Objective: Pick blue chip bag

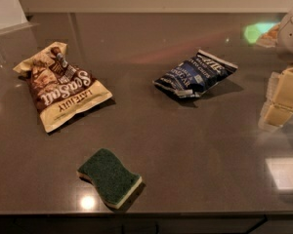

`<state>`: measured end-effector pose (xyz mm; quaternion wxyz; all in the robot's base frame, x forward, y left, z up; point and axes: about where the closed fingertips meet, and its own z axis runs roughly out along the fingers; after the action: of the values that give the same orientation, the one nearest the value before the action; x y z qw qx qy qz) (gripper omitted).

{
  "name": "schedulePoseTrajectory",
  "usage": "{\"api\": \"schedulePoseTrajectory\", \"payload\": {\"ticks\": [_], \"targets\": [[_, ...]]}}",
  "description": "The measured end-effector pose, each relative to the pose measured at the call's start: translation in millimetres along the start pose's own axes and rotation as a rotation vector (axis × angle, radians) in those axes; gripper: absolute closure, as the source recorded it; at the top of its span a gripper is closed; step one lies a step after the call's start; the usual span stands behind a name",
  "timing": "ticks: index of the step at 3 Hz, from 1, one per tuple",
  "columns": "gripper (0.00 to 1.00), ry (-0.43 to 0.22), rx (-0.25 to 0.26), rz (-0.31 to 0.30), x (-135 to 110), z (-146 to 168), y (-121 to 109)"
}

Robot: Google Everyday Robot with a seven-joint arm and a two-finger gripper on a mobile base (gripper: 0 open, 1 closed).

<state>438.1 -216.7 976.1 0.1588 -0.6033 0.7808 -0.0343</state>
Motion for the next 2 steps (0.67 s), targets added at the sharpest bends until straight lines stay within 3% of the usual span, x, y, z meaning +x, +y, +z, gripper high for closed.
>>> {"api": "schedulePoseTrajectory", "payload": {"ticks": [1,2], "targets": [[0.00,0.000,0.001,0.000,-0.2,-0.2,-0.2],[0.00,-0.009,0.013,-0.019,-5.0,6.3,-15.0]]}}
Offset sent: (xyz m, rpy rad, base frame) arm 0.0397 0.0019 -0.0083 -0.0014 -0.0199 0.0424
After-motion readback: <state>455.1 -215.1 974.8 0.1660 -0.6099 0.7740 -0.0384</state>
